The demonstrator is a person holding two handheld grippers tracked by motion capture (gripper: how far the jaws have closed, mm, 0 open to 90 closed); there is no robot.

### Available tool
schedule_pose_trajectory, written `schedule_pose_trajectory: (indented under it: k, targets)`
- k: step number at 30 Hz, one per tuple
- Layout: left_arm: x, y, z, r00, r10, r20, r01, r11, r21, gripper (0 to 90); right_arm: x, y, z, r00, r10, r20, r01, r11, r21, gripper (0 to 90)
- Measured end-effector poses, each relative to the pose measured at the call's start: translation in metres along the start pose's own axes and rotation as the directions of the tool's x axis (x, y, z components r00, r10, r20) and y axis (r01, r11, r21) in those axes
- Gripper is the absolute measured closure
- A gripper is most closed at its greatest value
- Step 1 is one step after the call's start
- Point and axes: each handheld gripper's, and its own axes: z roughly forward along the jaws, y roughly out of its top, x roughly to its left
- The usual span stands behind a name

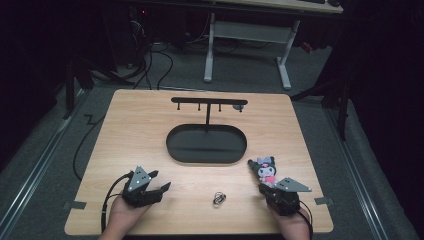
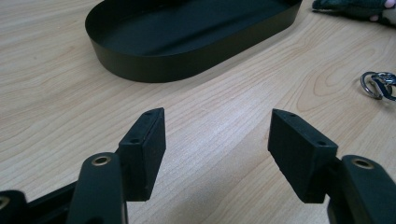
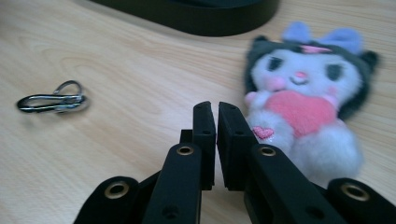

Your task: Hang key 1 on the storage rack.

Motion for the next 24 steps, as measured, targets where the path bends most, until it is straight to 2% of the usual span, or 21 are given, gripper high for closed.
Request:
schedule_pose_trajectory:
  k: [1,2,3,4,8,11,13,16,18,24]
  targets:
    - [0.0,0.0,0.0,1.0,0.0,0.0,0.0,1.0,0.0,37.8,0.0,0.0,0.0,1.0,0.0,0.0,0.0,1.0,0.0,86.1]
    - [0.0,0.0,-0.001,1.0,0.001,-0.001,-0.001,1.0,0.001,37.9,-0.008,-0.001,-0.003,0.9996,0.017,0.024,-0.017,1.0,-0.006,85.9]
    - [0.0,0.0,-0.001,1.0,0.001,-0.001,-0.001,1.0,0.001,37.9,-0.008,-0.001,-0.003,0.9996,0.017,0.024,-0.017,1.0,-0.006,85.9]
    - [0.0,0.0,-0.001,1.0,0.0,-0.001,0.0,1.0,-0.001,37.9,-0.014,-0.002,-0.005,0.9986,0.031,0.043,-0.031,0.999,-0.007,85.6]
    - [0.0,0.0,-0.002,1.0,-0.003,-0.002,0.003,1.0,-0.005,38.0,-0.018,-0.004,-0.007,0.9983,0.041,0.042,-0.041,0.999,-0.011,84.5]
    - [-0.001,0.001,-0.006,0.9999,-0.005,0.01,0.005,0.9999,-0.013,38.1,-0.015,-0.003,-0.006,0.9993,0.027,0.025,-0.026,1.0,-0.01,81.9]
    - [0.0,0.002,-0.01,0.9981,-0.042,0.044,0.043,0.9988,-0.023,37.8,-0.012,-0.003,-0.004,0.9998,0.019,0.009,-0.018,1.0,-0.006,79.7]
    - [-0.002,-0.006,-0.013,0.999,-0.024,0.037,0.024,0.9997,-0.007,38.4,-0.008,-0.003,-0.002,1.0,-0.002,-0.008,0.002,1.0,-0.001,78.1]
    - [-0.003,-0.011,-0.013,0.9991,-0.031,0.03,0.031,0.9995,0.003,39.5,-0.007,-0.003,0.002,0.9999,-0.003,-0.012,0.003,1.0,0.007,78.5]
    - [-0.002,-0.011,-0.011,0.9994,-0.027,0.023,0.027,0.9996,0.0,39.4,-0.004,0.002,0.012,0.9997,0.009,-0.025,-0.008,0.999,0.032,73.9]
